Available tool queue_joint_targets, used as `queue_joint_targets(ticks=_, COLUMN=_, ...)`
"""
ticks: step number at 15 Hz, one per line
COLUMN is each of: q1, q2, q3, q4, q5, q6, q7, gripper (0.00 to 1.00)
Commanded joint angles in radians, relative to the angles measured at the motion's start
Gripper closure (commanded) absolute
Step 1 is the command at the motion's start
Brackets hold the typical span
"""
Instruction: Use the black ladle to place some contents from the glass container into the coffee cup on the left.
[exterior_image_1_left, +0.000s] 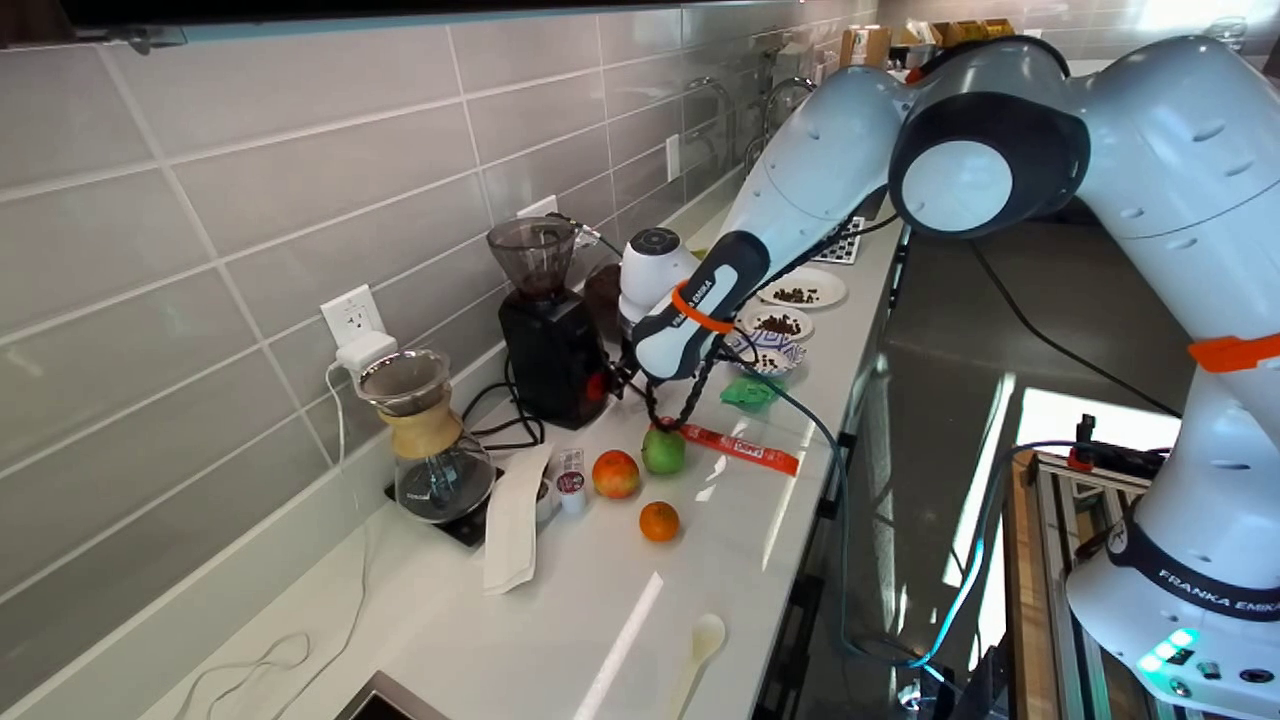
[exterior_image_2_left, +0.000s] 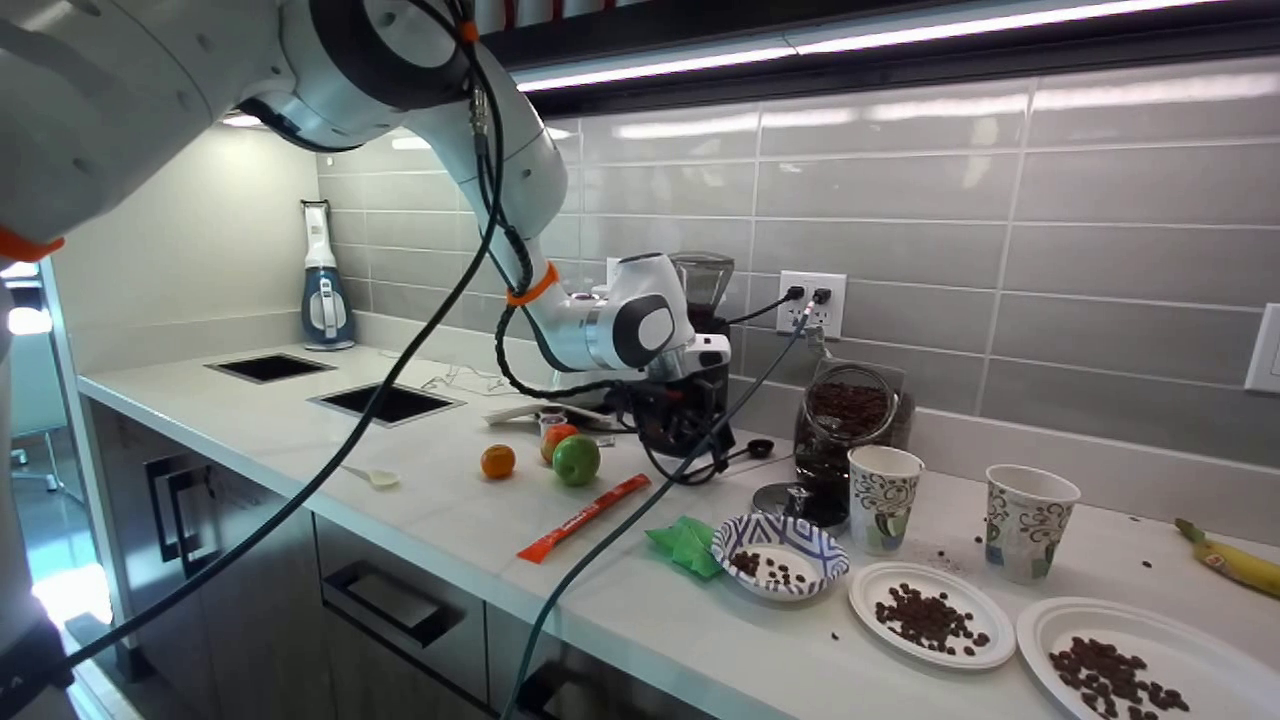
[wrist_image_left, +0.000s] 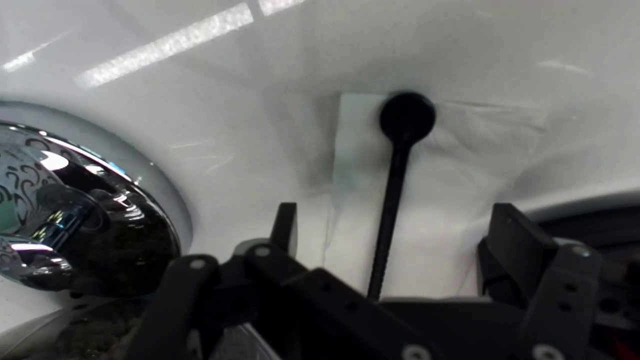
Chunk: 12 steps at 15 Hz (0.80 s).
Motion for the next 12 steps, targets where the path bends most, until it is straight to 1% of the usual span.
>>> queue_joint_targets(ticks=1, q1=0.016, q2=0.043, q3=-0.02, q4=0.06, q5=-0.011, q6=-0.012, q7=0.053, gripper=0.26)
queue_joint_targets(ticks=4, q1=0.015, q2=0.052, q3=-0.019, q4=0.07, q5=-0.009, q6=-0.014, q7=0.058, gripper=0.38)
queue_joint_targets(ticks=6, q1=0.015, q2=0.056, q3=-0.021, q4=0.072, q5=-0.009, q6=-0.013, q7=0.062, gripper=0.37)
queue_joint_targets(ticks=7, q1=0.016, q2=0.058, q3=-0.022, q4=0.074, q5=-0.01, q6=-0.013, q7=0.065, gripper=0.41)
queue_joint_targets(ticks=8, q1=0.018, q2=0.059, q3=-0.025, q4=0.074, q5=-0.01, q6=-0.013, q7=0.069, gripper=0.39)
queue_joint_targets(ticks=9, q1=0.018, q2=0.057, q3=-0.026, q4=0.074, q5=-0.01, q6=-0.013, q7=0.068, gripper=0.41)
queue_joint_targets(ticks=10, q1=0.018, q2=0.056, q3=-0.026, q4=0.073, q5=-0.011, q6=-0.013, q7=0.068, gripper=0.41)
queue_joint_targets(ticks=11, q1=0.018, q2=0.055, q3=-0.026, q4=0.073, q5=-0.01, q6=-0.013, q7=0.068, gripper=0.43)
queue_joint_targets(ticks=12, q1=0.018, q2=0.054, q3=-0.026, q4=0.073, q5=-0.01, q6=-0.013, q7=0.068, gripper=0.43)
